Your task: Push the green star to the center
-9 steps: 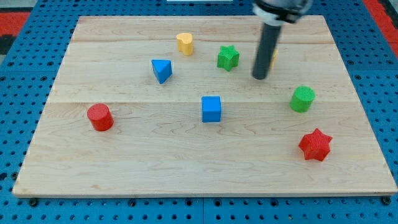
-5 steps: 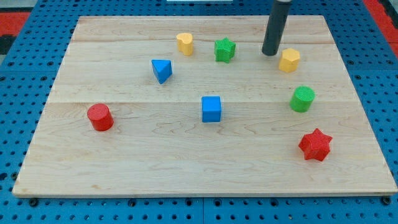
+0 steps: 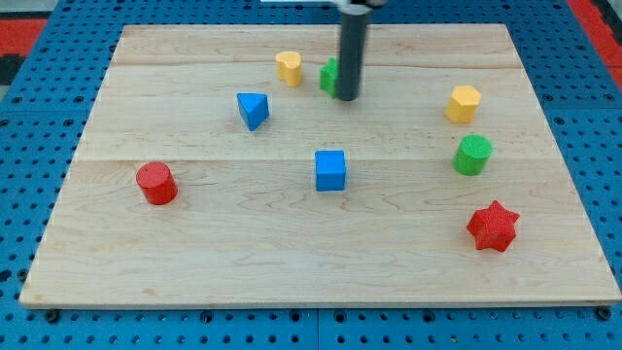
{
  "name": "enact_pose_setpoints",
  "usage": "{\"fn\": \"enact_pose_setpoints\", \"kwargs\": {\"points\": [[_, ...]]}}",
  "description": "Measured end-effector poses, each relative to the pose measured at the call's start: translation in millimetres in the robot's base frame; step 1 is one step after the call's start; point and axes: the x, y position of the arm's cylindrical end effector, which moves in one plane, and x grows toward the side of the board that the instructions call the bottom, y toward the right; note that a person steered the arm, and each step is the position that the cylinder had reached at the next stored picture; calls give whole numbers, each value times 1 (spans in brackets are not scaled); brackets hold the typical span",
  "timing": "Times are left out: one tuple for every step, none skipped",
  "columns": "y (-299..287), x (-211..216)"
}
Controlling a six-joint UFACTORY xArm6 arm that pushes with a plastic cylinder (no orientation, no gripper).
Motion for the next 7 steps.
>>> {"fn": "enact_pose_setpoints", "kwargs": {"points": [[-16,-24],[-70,-40],[-45,-63],[2,-70],[37,-68],[-17,-76],[-50,-73]]}}
